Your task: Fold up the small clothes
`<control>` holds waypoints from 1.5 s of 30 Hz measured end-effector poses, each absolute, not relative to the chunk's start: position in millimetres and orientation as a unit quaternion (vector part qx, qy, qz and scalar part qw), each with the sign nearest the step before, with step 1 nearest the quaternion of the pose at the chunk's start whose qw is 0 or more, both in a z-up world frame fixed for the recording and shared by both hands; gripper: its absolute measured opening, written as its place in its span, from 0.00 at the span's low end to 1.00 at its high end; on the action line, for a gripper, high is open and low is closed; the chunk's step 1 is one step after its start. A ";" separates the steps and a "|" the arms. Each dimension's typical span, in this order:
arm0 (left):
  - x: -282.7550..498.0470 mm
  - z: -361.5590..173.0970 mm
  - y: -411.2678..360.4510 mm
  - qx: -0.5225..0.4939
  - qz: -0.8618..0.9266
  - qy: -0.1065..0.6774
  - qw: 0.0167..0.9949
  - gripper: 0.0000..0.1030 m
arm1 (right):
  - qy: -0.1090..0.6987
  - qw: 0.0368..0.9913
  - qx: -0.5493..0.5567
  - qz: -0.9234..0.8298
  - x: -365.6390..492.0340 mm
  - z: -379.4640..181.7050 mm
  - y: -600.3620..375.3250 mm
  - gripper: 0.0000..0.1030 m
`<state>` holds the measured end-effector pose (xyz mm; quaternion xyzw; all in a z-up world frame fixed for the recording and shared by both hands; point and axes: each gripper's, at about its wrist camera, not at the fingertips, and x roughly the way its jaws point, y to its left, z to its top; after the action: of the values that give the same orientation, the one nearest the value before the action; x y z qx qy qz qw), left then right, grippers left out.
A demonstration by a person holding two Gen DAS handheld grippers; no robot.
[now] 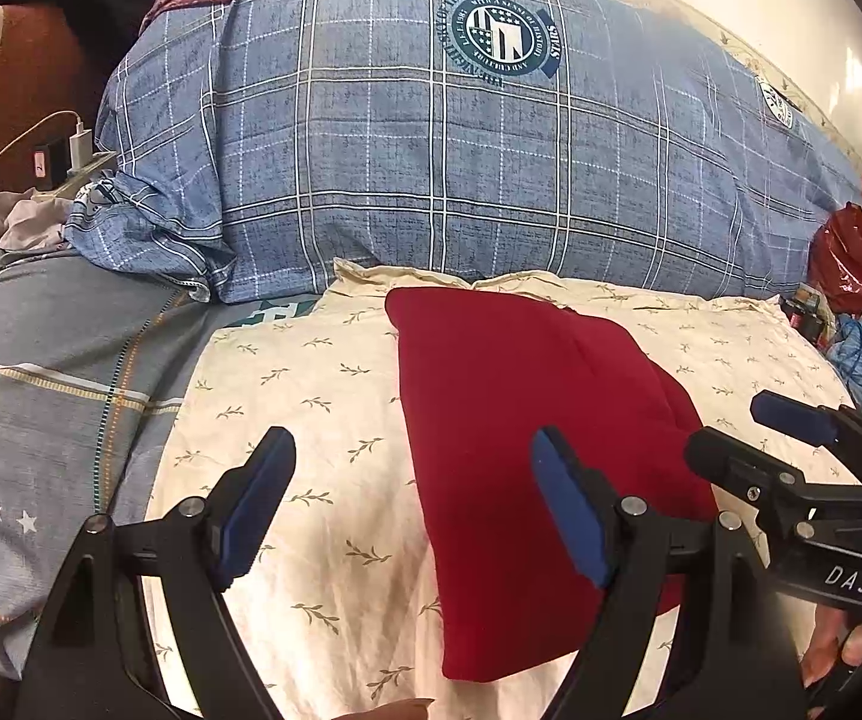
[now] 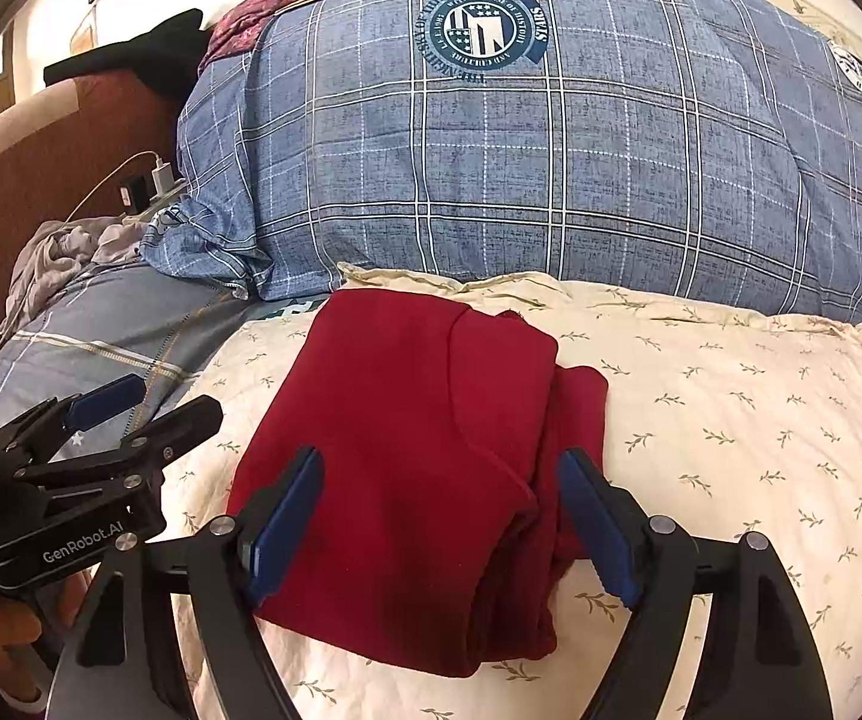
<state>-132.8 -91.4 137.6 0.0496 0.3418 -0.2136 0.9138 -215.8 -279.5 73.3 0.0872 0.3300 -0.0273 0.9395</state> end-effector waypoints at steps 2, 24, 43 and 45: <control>-132.6 137.6 -91.0 0.049 -0.212 0.341 0.914 0.78 | 0.329 0.940 0.088 -0.030 -215.9 73.1 -279.9 0.80; -128.5 130.7 -87.9 0.046 -0.208 0.349 0.912 0.79 | 0.344 0.932 0.108 -0.027 -205.9 63.6 -278.9 0.80; -123.0 125.7 -90.0 0.055 -0.204 0.355 0.911 0.78 | 0.360 0.927 0.106 -0.024 -194.4 57.2 -275.0 0.80; -122.3 125.1 -89.5 0.054 -0.203 0.355 0.911 0.79 | 0.362 0.926 0.106 -0.025 -193.5 56.3 -274.4 0.80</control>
<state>-122.3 -89.5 125.1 0.0542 0.3553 -0.2033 0.9108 -193.5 -274.4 56.3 0.1061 0.3617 -0.0250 0.9259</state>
